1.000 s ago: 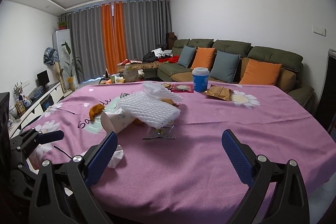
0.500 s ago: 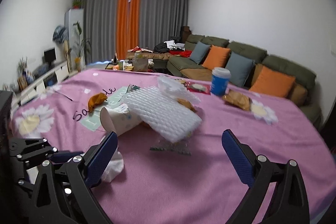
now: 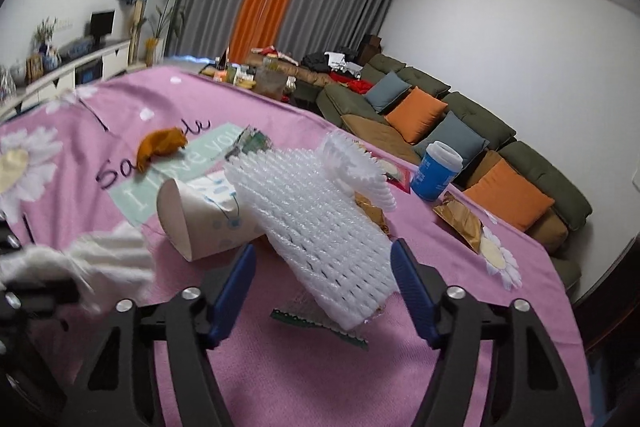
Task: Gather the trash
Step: 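Grasp the white tissue with the left tool while the right tool grasps the white foam net, then carry the tissue and foam net over to the blue bin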
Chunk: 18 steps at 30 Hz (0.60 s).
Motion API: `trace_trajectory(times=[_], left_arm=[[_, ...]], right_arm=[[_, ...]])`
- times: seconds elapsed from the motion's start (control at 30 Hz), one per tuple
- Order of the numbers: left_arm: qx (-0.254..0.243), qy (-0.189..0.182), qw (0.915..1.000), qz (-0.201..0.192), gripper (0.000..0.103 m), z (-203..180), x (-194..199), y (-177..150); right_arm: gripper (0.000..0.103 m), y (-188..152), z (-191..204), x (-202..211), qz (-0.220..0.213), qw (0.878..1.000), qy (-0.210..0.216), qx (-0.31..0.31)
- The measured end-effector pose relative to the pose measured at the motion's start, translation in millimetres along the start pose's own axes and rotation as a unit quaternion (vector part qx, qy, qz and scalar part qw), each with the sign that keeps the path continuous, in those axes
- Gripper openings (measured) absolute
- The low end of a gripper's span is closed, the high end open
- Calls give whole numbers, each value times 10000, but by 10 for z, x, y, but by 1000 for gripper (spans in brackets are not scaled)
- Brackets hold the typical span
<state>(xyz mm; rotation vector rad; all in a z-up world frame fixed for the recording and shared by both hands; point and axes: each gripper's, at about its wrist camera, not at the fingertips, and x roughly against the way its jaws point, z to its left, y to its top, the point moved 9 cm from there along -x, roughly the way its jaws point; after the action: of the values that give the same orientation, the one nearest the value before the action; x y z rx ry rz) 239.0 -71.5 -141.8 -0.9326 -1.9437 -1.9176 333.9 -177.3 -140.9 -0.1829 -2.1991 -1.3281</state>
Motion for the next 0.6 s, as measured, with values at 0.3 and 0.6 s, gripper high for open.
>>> trace_trajectory(times=[0.3,0.6], left_arm=[[190,13,9998,-113,15,153,85,39],[327,56,9986,-410,15,203,306,123]], right_arm=[[21,28,-12,-54,120,9999,-61,-26],[11,303,-224,270,-428,9954,212,-836]])
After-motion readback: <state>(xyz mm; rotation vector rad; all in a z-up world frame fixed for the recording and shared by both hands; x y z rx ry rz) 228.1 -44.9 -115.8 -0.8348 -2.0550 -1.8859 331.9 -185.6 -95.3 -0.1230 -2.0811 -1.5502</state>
